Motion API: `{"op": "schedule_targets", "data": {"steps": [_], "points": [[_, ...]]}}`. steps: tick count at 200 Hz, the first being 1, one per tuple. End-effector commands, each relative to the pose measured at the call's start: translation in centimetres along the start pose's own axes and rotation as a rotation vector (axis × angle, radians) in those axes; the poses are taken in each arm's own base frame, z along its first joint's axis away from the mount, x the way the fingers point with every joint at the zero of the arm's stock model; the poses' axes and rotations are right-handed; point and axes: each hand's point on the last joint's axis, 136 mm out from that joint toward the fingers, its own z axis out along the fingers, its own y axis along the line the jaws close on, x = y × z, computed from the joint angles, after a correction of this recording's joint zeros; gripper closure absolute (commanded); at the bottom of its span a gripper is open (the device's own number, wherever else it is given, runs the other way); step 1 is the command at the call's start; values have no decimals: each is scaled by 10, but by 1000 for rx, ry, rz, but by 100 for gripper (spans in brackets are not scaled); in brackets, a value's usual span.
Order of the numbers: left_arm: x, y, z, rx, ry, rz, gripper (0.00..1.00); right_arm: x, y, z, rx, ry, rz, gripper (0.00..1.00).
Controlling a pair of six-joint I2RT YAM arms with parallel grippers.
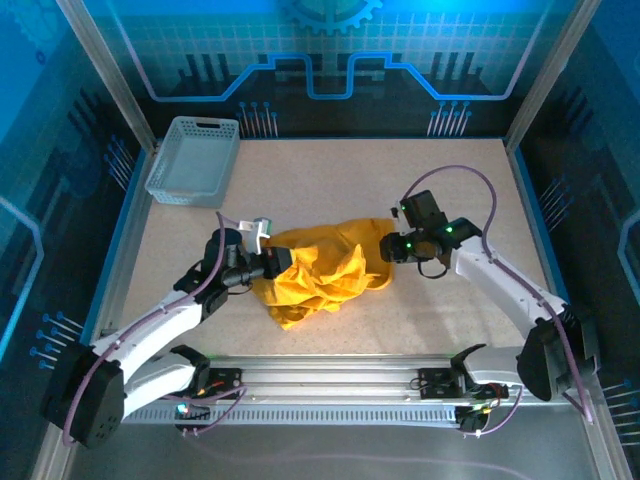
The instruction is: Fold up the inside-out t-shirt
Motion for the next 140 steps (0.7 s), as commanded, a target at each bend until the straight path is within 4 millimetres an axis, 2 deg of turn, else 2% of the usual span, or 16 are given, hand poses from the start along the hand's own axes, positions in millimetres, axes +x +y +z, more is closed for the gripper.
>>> {"op": "schedule_targets", "data": {"steps": [1,13,37,57,69,73,88,103,126,140], "points": [[1,7,4,-29,12,-23,100,-1,49,-15,-92,-82,-161,39],[1,10,6,-44,13,-28,100,8,63,-12,-80,-79,-230,36],[1,15,9,-66,18,-35,100,26,74,3,-80,-62,-244,32],[1,18,8,-83,17,-36,100,37,59,11,-9,-56,-212,31],[2,19,8,-89,18,-37,100,36,47,6,46,-88,-182,29],[2,19,8,-90,18,-37,100,44,40,10,65,-77,-179,28],[3,21,8,-97,21,-35,100,48,34,6,60,-100,-173,26],[4,23,8,-105,22,-33,100,55,40,14,-5,-75,-177,26],[3,23,9,-107,18,-34,100,68,62,36,-117,-29,-206,36],[2,22,9,-106,18,-34,100,70,72,43,-149,-37,-219,38]]}}
